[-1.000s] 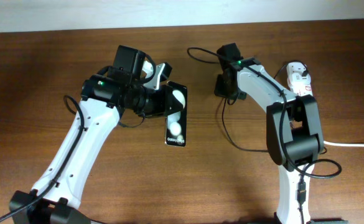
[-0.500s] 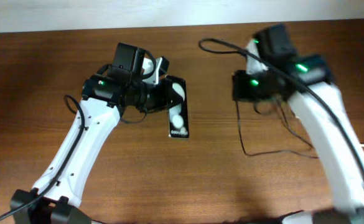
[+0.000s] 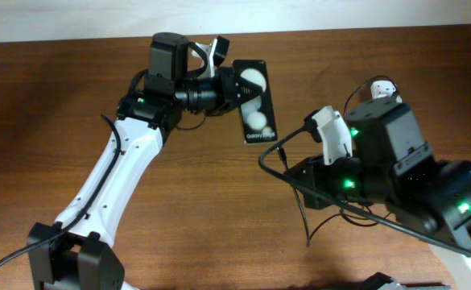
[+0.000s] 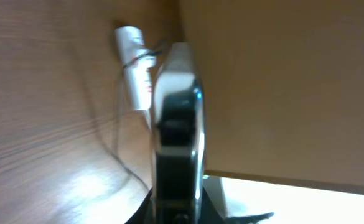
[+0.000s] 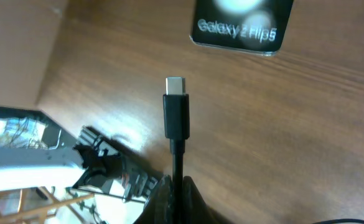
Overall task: Plug charger to phone and switch on socket
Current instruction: 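Bring the cable plug up under the phone's bottom port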
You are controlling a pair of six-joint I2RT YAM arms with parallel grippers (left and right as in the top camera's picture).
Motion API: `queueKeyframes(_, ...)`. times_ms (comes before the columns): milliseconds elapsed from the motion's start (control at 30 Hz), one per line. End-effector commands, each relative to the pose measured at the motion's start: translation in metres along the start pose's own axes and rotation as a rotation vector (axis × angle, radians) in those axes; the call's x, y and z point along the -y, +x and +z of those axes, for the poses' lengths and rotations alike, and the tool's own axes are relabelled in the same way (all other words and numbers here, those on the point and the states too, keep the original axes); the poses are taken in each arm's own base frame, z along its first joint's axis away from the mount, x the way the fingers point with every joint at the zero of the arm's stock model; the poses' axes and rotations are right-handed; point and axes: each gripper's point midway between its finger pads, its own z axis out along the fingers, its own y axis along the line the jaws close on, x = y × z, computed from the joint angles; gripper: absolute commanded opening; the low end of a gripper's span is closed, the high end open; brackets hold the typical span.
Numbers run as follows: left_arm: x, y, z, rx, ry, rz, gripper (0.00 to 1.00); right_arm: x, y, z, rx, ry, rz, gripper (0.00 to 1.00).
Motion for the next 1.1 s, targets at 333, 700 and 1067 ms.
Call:
queueKeyframes(333, 0.039, -0.001, -0.004, -0.044, 0.142, -0.073, 0.00, 0.033, 0.001, 0.059, 0.050, 0.191, 0.091, 0.04)
queueKeyframes(700, 0.039, -0.001, -0.004, -0.044, 0.142, -0.078, 0.00, 0.019, -0.002, 0.061, 0.049, 0.117, 0.102, 0.04)
queueKeyframes(1067, 0.039, -0.002, -0.004, -0.043, 0.142, -0.077, 0.00, 0.007, 0.009, 0.056, 0.007, 0.045, 0.217, 0.04)
